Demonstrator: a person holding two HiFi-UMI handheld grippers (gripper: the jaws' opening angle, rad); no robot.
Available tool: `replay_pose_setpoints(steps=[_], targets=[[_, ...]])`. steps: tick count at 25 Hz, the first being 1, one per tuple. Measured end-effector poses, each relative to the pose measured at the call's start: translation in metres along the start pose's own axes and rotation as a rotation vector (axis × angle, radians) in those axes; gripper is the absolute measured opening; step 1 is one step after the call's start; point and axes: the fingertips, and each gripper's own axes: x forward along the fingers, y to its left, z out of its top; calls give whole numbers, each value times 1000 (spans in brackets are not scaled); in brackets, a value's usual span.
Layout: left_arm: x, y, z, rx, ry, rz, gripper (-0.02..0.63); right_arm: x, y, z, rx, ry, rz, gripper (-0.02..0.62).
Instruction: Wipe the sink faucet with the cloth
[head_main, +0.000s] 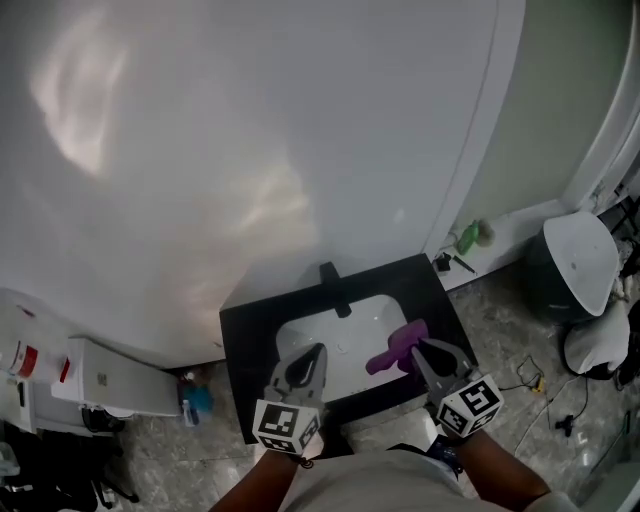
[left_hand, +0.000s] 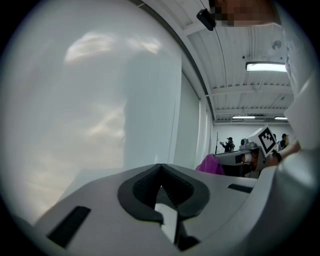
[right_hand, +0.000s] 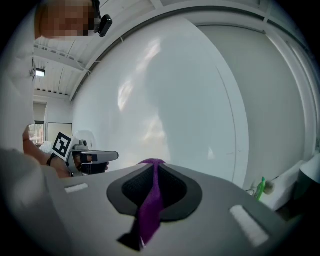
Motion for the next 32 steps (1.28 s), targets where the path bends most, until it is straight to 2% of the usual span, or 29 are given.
replay_pose_setpoints(steps=[3, 7, 10, 13, 17, 20, 26, 28, 30, 32], targets=[[28, 27, -13, -23, 50, -28, 6, 44, -14, -7, 4, 38, 0, 29], [51, 44, -43, -72, 113, -20, 6, 113, -31, -14, -29, 76, 69, 29], [58, 58, -57, -80, 151, 29, 6, 182, -43, -18, -34, 84, 132, 29], [57, 71, -55, -100, 160, 81, 6, 260, -57, -30, -59, 130, 171, 29], [50, 104, -52, -73, 177, 178, 6, 350, -73, -85, -177, 289, 178, 29], [34, 118, -52, -82, 177, 238, 6, 354, -62, -116, -251, 353, 193, 29], [29, 126, -59, -114, 168, 257, 6, 271, -35, -145, -139, 369, 238, 29], [32, 123, -55, -101, 162, 248, 6, 274, -36, -130, -135, 328, 237, 29], [33, 120, -48, -85, 156, 244, 6, 301, -49, -106, -146, 282, 206, 29], [32, 117, -43, -85, 152, 243, 6, 335, -65, -92, -155, 277, 168, 29]])
